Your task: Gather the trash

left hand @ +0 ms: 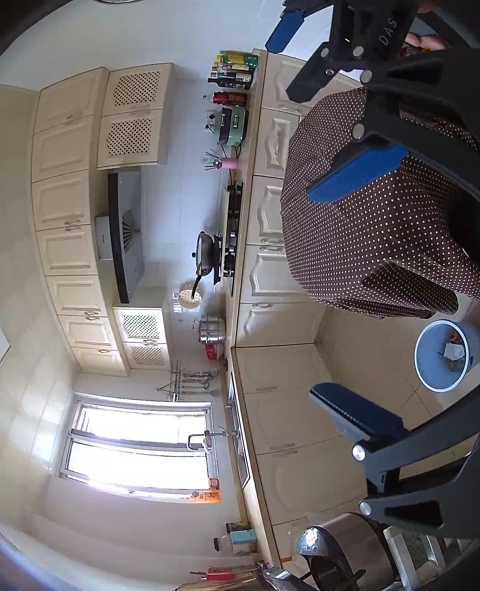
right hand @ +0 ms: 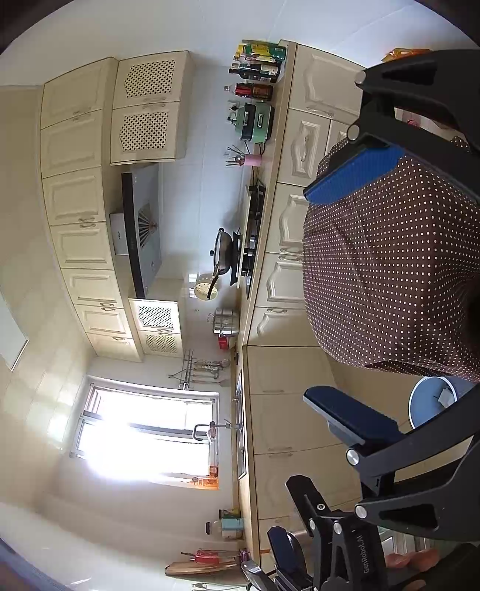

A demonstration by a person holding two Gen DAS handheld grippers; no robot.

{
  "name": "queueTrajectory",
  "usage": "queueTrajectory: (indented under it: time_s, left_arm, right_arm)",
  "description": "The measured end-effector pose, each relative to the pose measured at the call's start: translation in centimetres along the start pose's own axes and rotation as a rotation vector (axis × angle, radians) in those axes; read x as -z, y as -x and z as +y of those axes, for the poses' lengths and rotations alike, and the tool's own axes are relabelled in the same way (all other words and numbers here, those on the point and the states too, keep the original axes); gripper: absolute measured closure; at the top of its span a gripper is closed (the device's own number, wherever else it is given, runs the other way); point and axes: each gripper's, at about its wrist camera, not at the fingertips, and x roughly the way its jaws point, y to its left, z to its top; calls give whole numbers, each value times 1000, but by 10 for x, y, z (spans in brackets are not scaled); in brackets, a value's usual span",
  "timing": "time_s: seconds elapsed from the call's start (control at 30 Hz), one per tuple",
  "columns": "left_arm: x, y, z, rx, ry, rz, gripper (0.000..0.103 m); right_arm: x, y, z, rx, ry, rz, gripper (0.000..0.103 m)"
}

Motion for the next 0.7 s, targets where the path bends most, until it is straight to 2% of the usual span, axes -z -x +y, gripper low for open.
queueTrajectory:
  time_s: [0.7]
  left_arm:
    - [4,-1,0,19,-10,5,7]
  right_arm:
    - [0,3,4,7,-2,-2,7]
